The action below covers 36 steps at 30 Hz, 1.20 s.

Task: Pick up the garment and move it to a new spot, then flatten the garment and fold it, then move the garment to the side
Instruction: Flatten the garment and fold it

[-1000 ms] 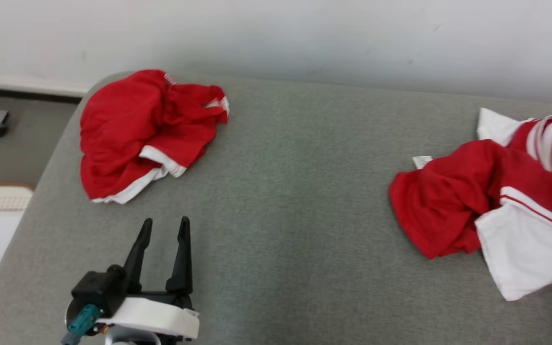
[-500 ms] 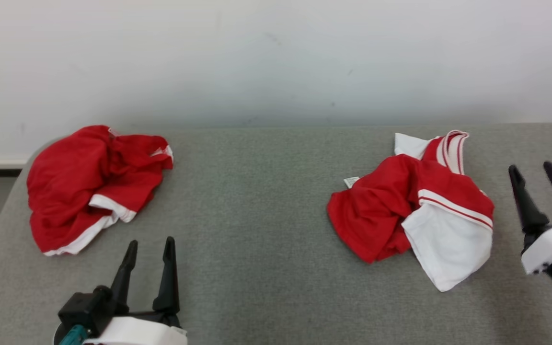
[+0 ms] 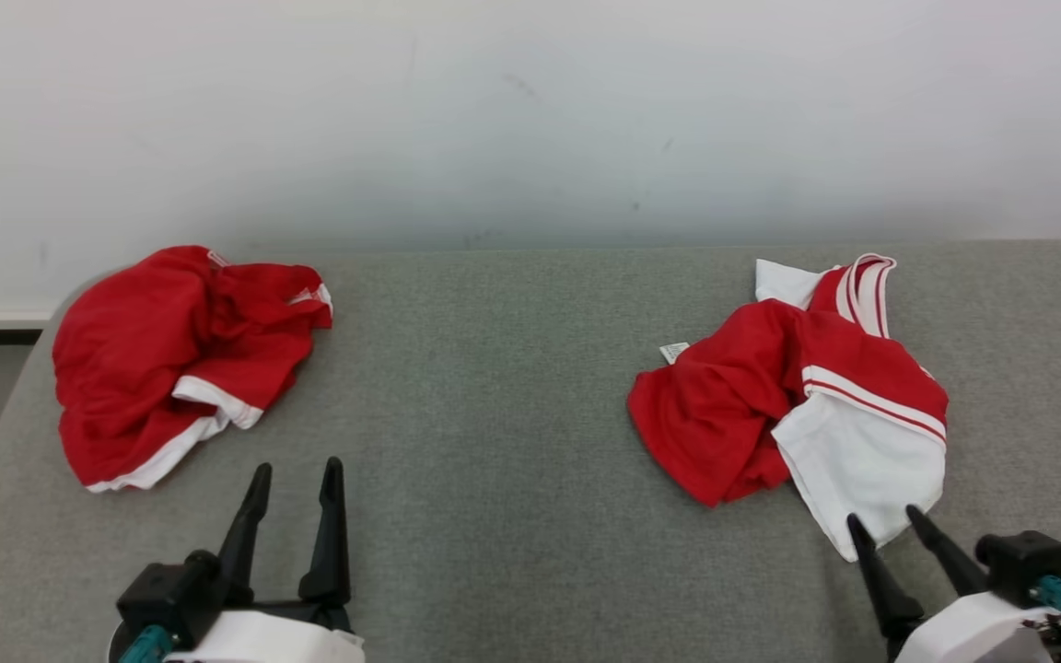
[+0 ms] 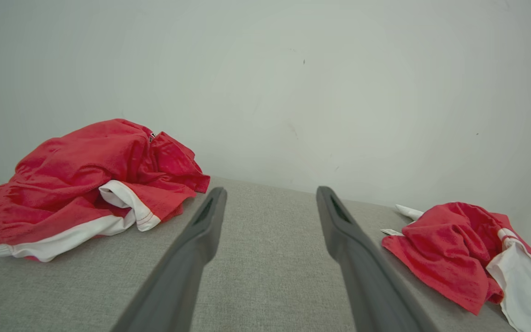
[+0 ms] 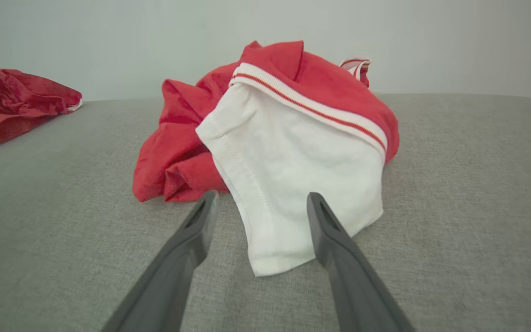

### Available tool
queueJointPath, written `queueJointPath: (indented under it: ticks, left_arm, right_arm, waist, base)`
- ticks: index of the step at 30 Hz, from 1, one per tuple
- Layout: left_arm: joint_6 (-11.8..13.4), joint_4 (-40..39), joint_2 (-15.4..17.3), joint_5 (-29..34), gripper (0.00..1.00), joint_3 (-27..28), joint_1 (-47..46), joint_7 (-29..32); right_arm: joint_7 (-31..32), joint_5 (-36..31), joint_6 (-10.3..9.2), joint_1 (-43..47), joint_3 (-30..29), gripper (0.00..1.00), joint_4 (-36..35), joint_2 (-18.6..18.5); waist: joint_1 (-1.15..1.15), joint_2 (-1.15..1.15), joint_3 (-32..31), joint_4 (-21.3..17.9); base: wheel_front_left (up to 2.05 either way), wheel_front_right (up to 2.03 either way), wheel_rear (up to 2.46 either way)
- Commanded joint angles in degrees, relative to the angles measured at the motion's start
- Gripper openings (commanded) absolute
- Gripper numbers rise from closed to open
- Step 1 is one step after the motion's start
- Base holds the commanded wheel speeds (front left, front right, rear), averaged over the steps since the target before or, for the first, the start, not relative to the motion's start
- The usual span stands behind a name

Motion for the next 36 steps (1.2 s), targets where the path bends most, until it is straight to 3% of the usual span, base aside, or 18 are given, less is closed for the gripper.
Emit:
queueJointPath:
  ticks: [1, 16, 17, 18, 19, 25, 29, 36]
  left_arm:
    - [-0.1, 0.1, 0.2, 0.4, 1.00, 0.3, -0.6, 0.0]
    - [0.2, 0.5, 0.2, -0.7, 1.00, -0.5, -1.8, 0.0]
    - [0.3, 0.5, 0.2, -0.7, 1.00, -0.5, -1.8, 0.0]
    - [0.3, 0.5, 0.2, -0.7, 1.00, -0.5, -1.8, 0.0]
    - [0.3, 0.6, 0.2, -0.7, 1.00, -0.4, -1.7, 0.0]
    - [0.2, 0.8, 0.2, -0.1, 1.00, 0.2, -0.6, 0.0]
    - [0.0, 0.8, 0.2, 0.5, 1.00, 0.6, -0.1, 0.0]
    - [-0.3, 0.8, 0.2, 0.9, 1.00, 1.6, 0.8, 0.0]
  right_arm:
    - [1.1, -1.0, -0.10, -1.0, 0.2, 1.00, 1.3, 0.5]
    - [18.3, -5.2, -0.15, -8.9, -1.6, 1.00, 19.9, 4.6]
    - [18.6, -5.4, -0.16, -9.1, -1.7, 0.47, 20.5, 4.8]
    - [18.4, -5.6, -0.16, -9.2, -1.8, 0.18, 20.7, 5.0]
    - [17.9, -5.6, -0.16, -9.4, -1.9, 0.00, 20.8, 5.2]
    - [15.3, -6.2, -0.11, -9.5, -2.5, 0.00, 17.2, 4.9]
    - [17.5, -2.5, -0.11, -7.7, -4.2, 0.00, 11.0, 3.9]
    - [27.9, 3.5, -0.11, 0.4, -8.7, 0.00, -6.1, -4.1]
  waist:
    - [0.01, 0.00, 0.4, 0.6]
    - [0.01, 0.00, 2.8, 4.6]
    - [0.01, 0.00, 2.9, 4.7]
    - [0.01, 0.00, 2.8, 4.8]
    - [0.01, 0.00, 2.8, 4.7]
    - [0.01, 0.00, 1.9, 3.2]
    - [0.01, 0.00, 1.3, 0.9]
    - [0.01, 0.00, 0.4, -4.5]
  base:
    - [0.00, 0.00, 0.00]
    - [0.00, 0.00, 0.00]
    - [0.00, 0.00, 0.00]
    - [0.00, 0.00, 0.00]
    - [0.00, 0.00, 0.00]
    - [0.00, 0.00, 0.00]
    - [0.00, 0.00, 0.00]
    - [0.00, 0.00, 0.00]
